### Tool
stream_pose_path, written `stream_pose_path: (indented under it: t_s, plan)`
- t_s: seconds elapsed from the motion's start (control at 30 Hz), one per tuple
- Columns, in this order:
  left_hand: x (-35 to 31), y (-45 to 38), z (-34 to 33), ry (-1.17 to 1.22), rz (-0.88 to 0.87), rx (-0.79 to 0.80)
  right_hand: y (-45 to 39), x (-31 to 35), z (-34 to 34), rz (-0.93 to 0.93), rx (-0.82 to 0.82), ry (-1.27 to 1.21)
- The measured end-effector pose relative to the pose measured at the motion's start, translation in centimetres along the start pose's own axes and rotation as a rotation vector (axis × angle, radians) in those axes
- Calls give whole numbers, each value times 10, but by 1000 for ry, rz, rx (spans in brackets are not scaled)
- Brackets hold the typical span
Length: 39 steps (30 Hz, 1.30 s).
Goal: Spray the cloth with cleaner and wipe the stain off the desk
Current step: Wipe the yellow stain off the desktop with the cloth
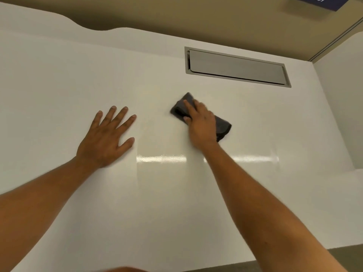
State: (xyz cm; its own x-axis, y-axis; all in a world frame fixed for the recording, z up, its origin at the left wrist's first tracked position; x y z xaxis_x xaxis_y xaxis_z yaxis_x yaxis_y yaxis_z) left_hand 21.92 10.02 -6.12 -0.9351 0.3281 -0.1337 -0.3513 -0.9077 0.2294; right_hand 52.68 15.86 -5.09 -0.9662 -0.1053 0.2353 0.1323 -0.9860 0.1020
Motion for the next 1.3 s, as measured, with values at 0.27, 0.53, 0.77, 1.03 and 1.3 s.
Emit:
stream_pose_path:
  t_s: [0.27,0.53,0.77,1.03,1.3]
  plan:
    - [-1,0,1,-16,-1,-12,212,59,-32,266,253,-71]
    - [-1,0,1,-13,6,-13,107,54,-27,204,142,-72]
    - [0,0,2,-12,3,-17,-18,52,-18,69,62,-4]
    - [0,0,-2,3,3,-37,155,54,-29,247,178,-78]
    - [-1,0,-3,-9,-8,-63,193,-52,-3,38,129,-73]
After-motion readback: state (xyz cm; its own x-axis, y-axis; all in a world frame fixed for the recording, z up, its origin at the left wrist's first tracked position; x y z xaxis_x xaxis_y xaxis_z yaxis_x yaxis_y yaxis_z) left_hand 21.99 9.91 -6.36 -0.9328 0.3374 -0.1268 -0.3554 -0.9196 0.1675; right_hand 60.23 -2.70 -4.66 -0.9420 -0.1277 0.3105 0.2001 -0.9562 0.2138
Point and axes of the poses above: each hand's wrist, its own y-axis away from the middle knuckle, its own z-axis out of the back of the hand, x = y × z, the point moved 2 cm from there along -y, towards the middle knuckle, and after that the axes turned 12 degrees about x, right-handed, at the moved point
